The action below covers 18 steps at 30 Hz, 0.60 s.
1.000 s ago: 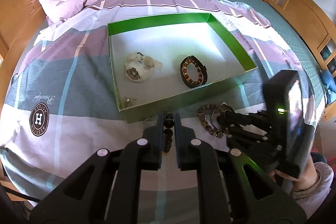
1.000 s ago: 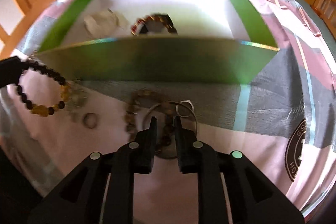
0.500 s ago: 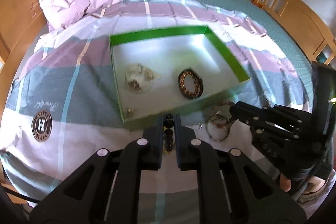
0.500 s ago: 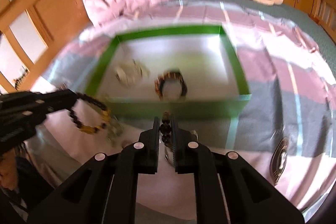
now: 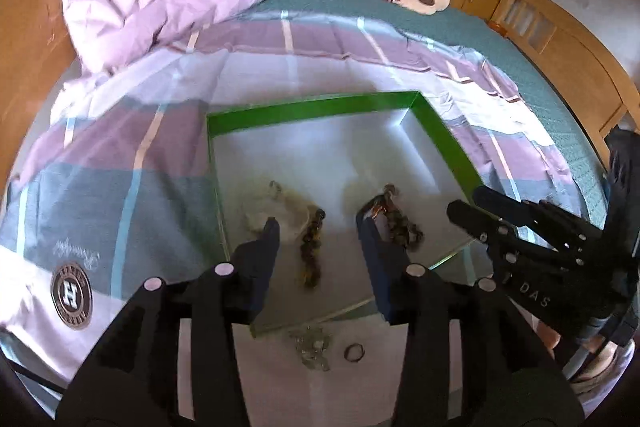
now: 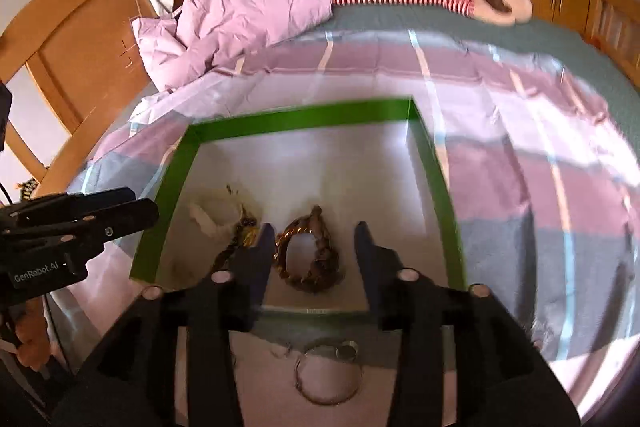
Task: Organize jewelry
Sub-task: 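Drop the black bracelet into the box with the left gripper while the right drops the wooden one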
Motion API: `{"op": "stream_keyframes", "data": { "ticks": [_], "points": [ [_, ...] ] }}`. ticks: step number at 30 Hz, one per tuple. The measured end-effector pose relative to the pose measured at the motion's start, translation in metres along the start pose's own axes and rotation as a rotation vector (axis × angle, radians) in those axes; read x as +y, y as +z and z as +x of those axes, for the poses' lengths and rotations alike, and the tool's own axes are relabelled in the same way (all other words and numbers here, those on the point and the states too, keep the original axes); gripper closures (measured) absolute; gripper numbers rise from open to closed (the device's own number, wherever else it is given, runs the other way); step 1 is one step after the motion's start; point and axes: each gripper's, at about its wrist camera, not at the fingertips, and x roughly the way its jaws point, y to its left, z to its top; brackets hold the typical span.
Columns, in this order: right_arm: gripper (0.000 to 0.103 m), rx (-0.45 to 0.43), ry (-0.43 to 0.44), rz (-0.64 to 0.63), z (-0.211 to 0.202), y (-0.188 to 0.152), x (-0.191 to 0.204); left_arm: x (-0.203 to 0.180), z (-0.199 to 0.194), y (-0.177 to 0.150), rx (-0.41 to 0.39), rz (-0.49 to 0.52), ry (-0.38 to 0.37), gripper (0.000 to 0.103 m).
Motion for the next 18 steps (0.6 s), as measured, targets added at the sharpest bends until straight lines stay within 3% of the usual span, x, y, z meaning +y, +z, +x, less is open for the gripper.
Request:
{"op": "stream_keyframes", "data": {
  "ticks": [4, 8, 14, 18],
  "points": [
    [0.061, 0.051, 0.012, -0.068, -0.017, -0.020, 0.007, -0.007, -0.010, -0.022, 0.044, 0.043, -0.024, 0.061],
    [0.061, 0.153, -0.040, -0.104, -0.001, -0.052, 0.004, -0.013, 0.000, -0.051, 0.125, 0.073, 0.026, 0.059],
    [0.061, 0.333, -0.137, -0.046, 0.037, -0.085, -0.014, -0.007, 0.055, -0.090, 0.280, 0.027, 0.140, 0.056],
    [0.045, 0.352, -0.155, -0.045, 0.045, -0.091, -0.013, -0.003, 0.074, -0.099, 0.320, -0.001, 0.152, 0.053]
  ]
}}
